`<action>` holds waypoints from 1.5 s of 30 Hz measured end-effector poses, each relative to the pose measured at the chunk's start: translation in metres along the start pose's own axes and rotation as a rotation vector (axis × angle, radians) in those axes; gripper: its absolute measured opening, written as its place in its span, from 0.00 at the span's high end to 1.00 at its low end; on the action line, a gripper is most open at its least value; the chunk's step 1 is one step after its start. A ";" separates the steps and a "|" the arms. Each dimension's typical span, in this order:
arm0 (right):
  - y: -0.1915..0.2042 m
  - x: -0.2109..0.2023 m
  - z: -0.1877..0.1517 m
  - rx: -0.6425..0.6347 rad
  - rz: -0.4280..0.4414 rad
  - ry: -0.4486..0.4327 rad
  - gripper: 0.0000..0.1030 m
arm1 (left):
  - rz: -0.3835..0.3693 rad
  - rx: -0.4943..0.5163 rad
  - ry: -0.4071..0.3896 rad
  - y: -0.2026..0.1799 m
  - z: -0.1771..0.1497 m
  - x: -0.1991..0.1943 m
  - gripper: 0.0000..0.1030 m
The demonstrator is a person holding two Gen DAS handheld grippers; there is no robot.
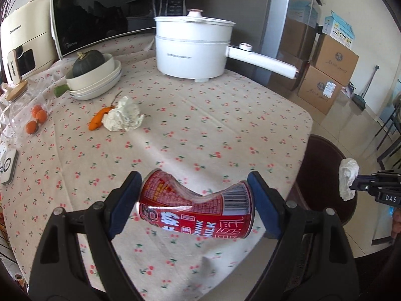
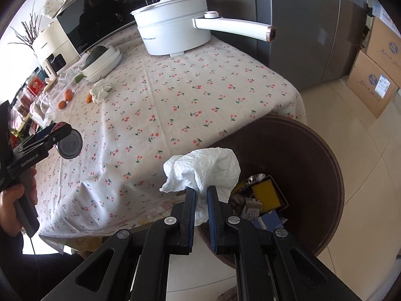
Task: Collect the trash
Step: 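Carry the can and tissue over the brown bin and open both tools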
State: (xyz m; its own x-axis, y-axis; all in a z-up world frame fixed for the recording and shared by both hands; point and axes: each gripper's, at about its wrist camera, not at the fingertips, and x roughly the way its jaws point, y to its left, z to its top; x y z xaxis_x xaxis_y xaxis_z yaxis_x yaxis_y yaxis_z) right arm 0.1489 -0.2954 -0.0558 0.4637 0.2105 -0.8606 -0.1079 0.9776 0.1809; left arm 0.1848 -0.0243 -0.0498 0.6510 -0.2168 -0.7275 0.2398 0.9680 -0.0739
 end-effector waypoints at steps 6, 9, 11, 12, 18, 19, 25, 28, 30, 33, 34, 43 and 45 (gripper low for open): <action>-0.035 -0.009 -0.016 0.041 -0.032 -0.009 0.89 | -0.107 0.059 0.003 -0.060 -0.003 0.007 0.16; -0.050 -0.014 -0.023 0.064 -0.047 -0.014 0.89 | -0.157 0.089 0.011 -0.090 -0.005 0.013 0.16; -0.059 -0.015 -0.026 0.075 -0.054 -0.016 0.89 | -0.183 0.111 0.017 -0.108 -0.005 0.020 0.16; -0.063 -0.016 -0.027 0.080 -0.057 -0.015 0.89 | -0.195 0.119 0.019 -0.117 -0.005 0.022 0.16; -0.084 -0.016 -0.033 0.113 -0.074 -0.012 0.89 | -0.279 0.132 0.035 -0.160 -0.007 0.041 0.17; -0.089 -0.016 -0.034 0.120 -0.077 -0.012 0.89 | -0.290 0.134 0.041 -0.166 -0.008 0.045 0.16; -0.111 -0.017 -0.041 0.155 -0.093 -0.002 0.89 | -0.316 0.135 0.063 -0.185 -0.013 0.065 0.16; -0.118 -0.016 -0.042 0.169 -0.101 0.003 0.89 | -0.346 0.128 0.076 -0.188 -0.013 0.071 0.16; -0.122 -0.015 -0.042 0.178 -0.105 0.005 0.89 | -0.364 0.118 0.123 -0.189 -0.013 0.076 0.15; -0.128 -0.014 -0.041 0.193 -0.112 0.009 0.88 | -0.328 0.087 0.145 -0.182 -0.011 0.074 0.04; -0.130 -0.014 -0.041 0.196 -0.114 0.010 0.88 | -0.317 0.079 0.141 -0.178 -0.011 0.070 0.02; -0.125 -0.003 -0.030 0.187 -0.140 0.027 0.88 | -0.230 0.019 0.148 -0.129 -0.011 0.047 0.01; -0.120 0.000 -0.026 0.185 -0.143 0.031 0.88 | -0.217 0.015 0.144 -0.119 -0.010 0.040 0.01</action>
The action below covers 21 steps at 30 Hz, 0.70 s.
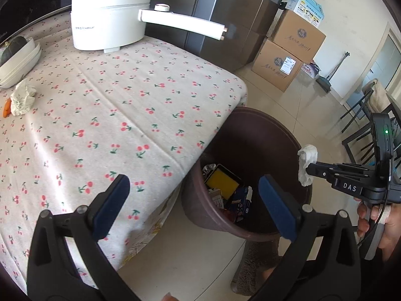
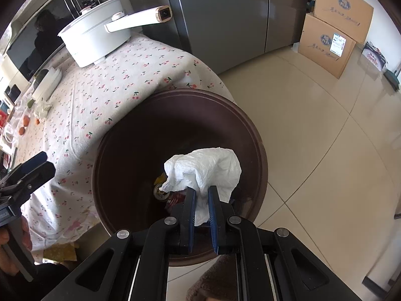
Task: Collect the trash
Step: 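Carry the can and tissue over the brown bin and open both tools, then move the right tool to the table and grasp the crumpled white wrapper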
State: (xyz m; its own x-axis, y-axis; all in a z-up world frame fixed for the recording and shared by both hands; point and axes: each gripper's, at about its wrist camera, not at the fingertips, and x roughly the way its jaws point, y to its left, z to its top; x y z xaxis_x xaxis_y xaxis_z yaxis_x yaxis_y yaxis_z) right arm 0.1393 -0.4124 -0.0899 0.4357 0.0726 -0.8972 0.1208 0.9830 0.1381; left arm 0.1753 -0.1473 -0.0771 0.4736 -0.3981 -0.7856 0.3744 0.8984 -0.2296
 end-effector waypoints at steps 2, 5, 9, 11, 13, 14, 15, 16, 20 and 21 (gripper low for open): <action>0.005 0.001 0.003 0.009 -0.001 0.011 0.74 | 0.017 -0.005 -0.004 0.009 0.000 -0.008 0.01; 0.012 -0.001 0.008 0.036 -0.002 0.002 0.30 | 0.048 -0.016 -0.004 0.025 0.000 -0.019 0.01; 0.029 -0.004 0.013 0.021 0.010 -0.007 0.28 | 0.087 -0.040 -0.008 0.049 -0.004 -0.035 0.01; 0.039 -0.004 0.016 0.014 0.011 -0.007 0.27 | 0.101 -0.056 -0.010 0.062 -0.005 -0.043 0.01; 0.049 -0.003 0.018 0.006 0.018 -0.006 0.26 | 0.113 -0.074 -0.011 0.075 -0.008 -0.051 0.01; 0.054 -0.003 0.020 0.001 0.020 -0.005 0.26 | 0.119 -0.082 -0.012 0.081 -0.009 -0.055 0.01; 0.060 -0.003 0.021 -0.005 0.022 -0.004 0.25 | 0.125 -0.089 -0.015 0.086 -0.011 -0.059 0.01; 0.065 -0.002 0.021 -0.011 0.023 -0.004 0.25 | 0.132 -0.097 -0.017 0.092 -0.012 -0.063 0.01; 0.090 -0.003 0.026 -0.039 0.033 -0.008 0.25 | 0.162 -0.126 -0.024 0.114 -0.017 -0.080 0.01; 0.096 -0.003 0.027 -0.046 0.036 -0.010 0.24 | 0.171 -0.133 -0.026 0.120 -0.019 -0.084 0.01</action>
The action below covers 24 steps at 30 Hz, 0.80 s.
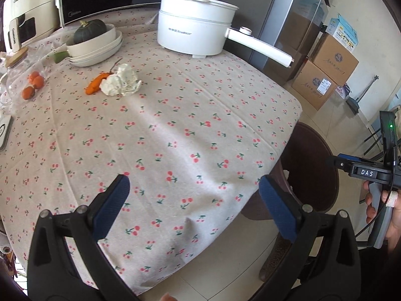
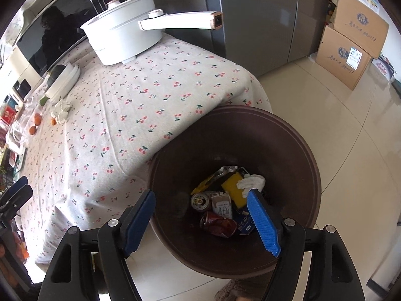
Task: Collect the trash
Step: 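Move the right tool to the table and grasp the crumpled white wrapper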
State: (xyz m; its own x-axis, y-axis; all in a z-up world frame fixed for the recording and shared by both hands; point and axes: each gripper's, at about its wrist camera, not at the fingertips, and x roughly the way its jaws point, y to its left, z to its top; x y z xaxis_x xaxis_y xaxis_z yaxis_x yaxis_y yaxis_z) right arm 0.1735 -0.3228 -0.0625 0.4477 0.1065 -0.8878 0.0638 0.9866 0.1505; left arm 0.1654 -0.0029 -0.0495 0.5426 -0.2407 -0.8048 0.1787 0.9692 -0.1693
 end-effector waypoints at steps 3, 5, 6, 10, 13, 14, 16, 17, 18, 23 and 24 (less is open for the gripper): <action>0.019 0.000 0.004 -0.022 0.006 -0.005 0.24 | 0.029 -0.020 -0.006 0.019 -0.002 -0.008 0.01; 0.032 0.002 0.006 -0.039 0.010 -0.006 0.23 | 0.045 -0.037 -0.009 0.031 -0.003 -0.013 0.01; 0.038 0.003 0.007 -0.049 0.011 -0.006 0.23 | 0.052 -0.045 -0.008 0.037 -0.003 -0.015 0.01; 0.065 0.008 0.010 -0.091 0.011 -0.004 0.23 | 0.080 -0.088 0.002 0.063 -0.005 -0.020 0.01; 0.085 0.013 0.012 -0.118 0.010 0.000 0.22 | 0.100 -0.127 0.001 0.083 -0.004 -0.025 0.01; 0.091 0.015 0.012 -0.126 0.010 0.000 0.22 | 0.108 -0.140 -0.001 0.090 -0.005 -0.026 0.01; 0.105 0.017 0.014 -0.142 0.011 0.000 0.22 | 0.121 -0.165 -0.004 0.103 -0.005 -0.029 0.01; 0.113 0.019 0.015 -0.150 0.012 -0.002 0.22 | 0.127 -0.179 -0.005 0.110 -0.005 -0.030 0.01; 0.120 0.020 0.016 -0.156 0.014 -0.004 0.22 | 0.133 -0.193 -0.008 0.116 -0.006 -0.032 0.01; 0.159 0.030 0.023 -0.179 0.035 0.007 0.22 | 0.169 -0.274 -0.035 0.149 -0.004 -0.043 0.01; 0.167 0.033 0.026 -0.184 0.042 0.012 0.22 | 0.186 -0.287 -0.044 0.155 -0.002 -0.045 0.01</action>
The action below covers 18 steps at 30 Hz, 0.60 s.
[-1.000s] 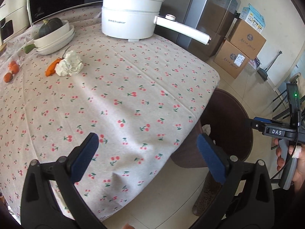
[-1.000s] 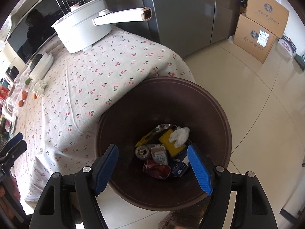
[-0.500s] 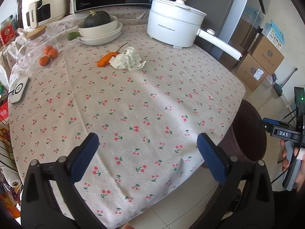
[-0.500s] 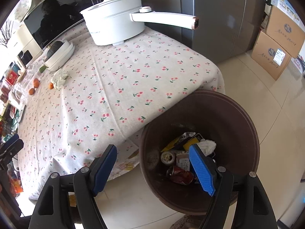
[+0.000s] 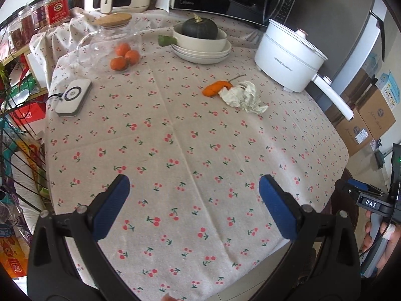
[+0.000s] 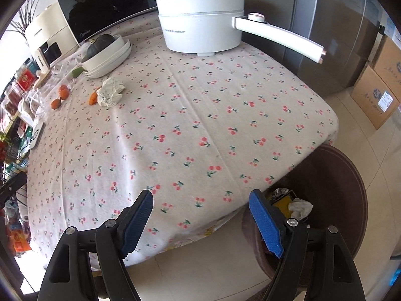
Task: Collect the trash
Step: 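Move the right tool to the table and grasp the crumpled white wrapper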
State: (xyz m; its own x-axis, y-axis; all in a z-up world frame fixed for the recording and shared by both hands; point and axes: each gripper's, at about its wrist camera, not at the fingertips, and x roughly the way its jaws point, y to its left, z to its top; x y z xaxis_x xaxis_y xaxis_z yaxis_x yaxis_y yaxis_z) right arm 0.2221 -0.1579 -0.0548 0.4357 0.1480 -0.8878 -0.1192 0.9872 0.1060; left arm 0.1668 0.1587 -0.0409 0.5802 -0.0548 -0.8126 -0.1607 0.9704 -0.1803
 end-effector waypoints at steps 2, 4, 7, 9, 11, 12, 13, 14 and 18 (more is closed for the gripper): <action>0.016 0.005 0.009 -0.013 0.003 -0.001 0.22 | 0.034 -0.024 -0.018 0.011 0.006 -0.001 0.01; 0.032 0.011 0.021 -0.024 0.001 -0.007 0.22 | 0.051 -0.049 -0.027 0.020 0.010 0.000 0.01; 0.059 0.024 0.042 -0.036 0.005 -0.012 0.22 | 0.057 -0.087 -0.024 0.033 0.013 0.006 0.01; 0.078 0.032 0.056 -0.052 0.013 -0.017 0.22 | 0.061 -0.100 -0.014 0.038 0.014 0.011 0.01; 0.097 0.042 0.071 -0.077 0.026 -0.026 0.22 | 0.070 -0.103 0.000 0.043 0.014 0.016 0.01; 0.106 0.048 0.079 -0.094 0.033 -0.034 0.22 | 0.075 -0.104 0.007 0.045 0.015 0.019 0.01; 0.115 0.054 0.086 -0.114 0.031 -0.041 0.22 | 0.083 -0.107 0.011 0.048 0.016 0.021 0.01; 0.124 0.061 0.093 -0.135 0.021 -0.049 0.22 | 0.090 -0.113 0.013 0.051 0.017 0.022 0.01; 0.156 0.091 0.115 -0.218 -0.010 -0.065 0.22 | 0.075 -0.169 0.013 0.063 0.021 0.022 0.01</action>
State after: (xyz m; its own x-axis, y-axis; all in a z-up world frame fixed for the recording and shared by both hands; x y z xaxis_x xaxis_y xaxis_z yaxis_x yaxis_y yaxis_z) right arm 0.3462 0.0163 -0.0672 0.4935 0.1486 -0.8570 -0.3017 0.9534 -0.0085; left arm 0.1861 0.2231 -0.0587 0.5513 0.0125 -0.8342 -0.3362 0.9184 -0.2084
